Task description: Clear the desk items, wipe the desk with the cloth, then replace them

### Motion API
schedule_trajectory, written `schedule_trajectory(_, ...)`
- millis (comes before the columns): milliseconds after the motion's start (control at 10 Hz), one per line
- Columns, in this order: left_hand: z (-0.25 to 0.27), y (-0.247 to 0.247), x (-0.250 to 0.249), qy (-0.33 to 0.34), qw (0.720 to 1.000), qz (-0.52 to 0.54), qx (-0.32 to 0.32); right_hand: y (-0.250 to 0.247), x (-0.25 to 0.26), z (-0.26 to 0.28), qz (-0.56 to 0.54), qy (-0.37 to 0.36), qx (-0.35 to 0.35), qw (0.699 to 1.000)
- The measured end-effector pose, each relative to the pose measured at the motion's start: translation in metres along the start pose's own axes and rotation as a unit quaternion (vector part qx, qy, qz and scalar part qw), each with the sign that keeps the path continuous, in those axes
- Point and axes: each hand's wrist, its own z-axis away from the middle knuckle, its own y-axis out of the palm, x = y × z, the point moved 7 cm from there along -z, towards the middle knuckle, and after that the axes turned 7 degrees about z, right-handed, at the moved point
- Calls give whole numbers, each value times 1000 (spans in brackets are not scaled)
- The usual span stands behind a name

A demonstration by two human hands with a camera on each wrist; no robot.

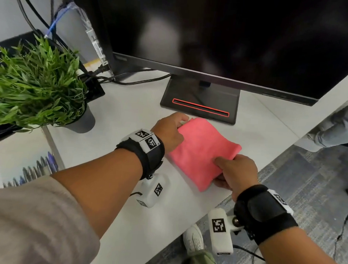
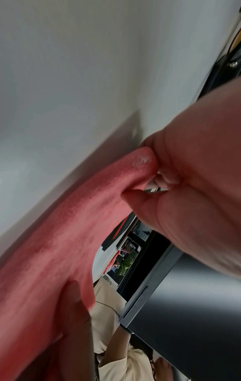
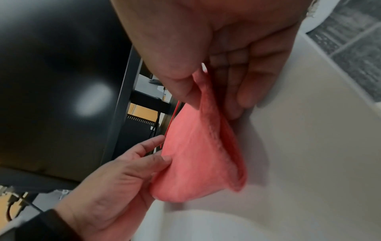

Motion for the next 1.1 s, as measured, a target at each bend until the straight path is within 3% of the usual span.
schedule_trajectory(200, 0, -2, 1, 3, 1000, -11, 8, -11, 11, 3, 158, -47, -29, 986)
schedule_trajectory(300, 2, -3, 0, 6, 1000, -19, 11, -30, 25, 5, 286, -90, -108, 948)
schedule_trajectory(400, 8, -4, -7, 33, 997, -68, 9, -38, 49, 16, 310, -166, -166, 921)
schedule_trajectory(600, 30, 4, -11, 53, 978, -202, 15, 21, 74, 16, 432, -312, -45, 845)
schedule_trajectory(800, 50, 14, 1, 68, 954, -290, 29, 57, 66, 12, 542, -342, 33, 766)
schedule_trajectory(1000, 59, 20, 9, 65, 934, -348, 38, 61, 58, 22, 582, -351, 6, 734)
schedule_trajectory(1100, 61, 19, 12, 55, 940, -333, 46, 61, 58, 21, 587, -343, 5, 733)
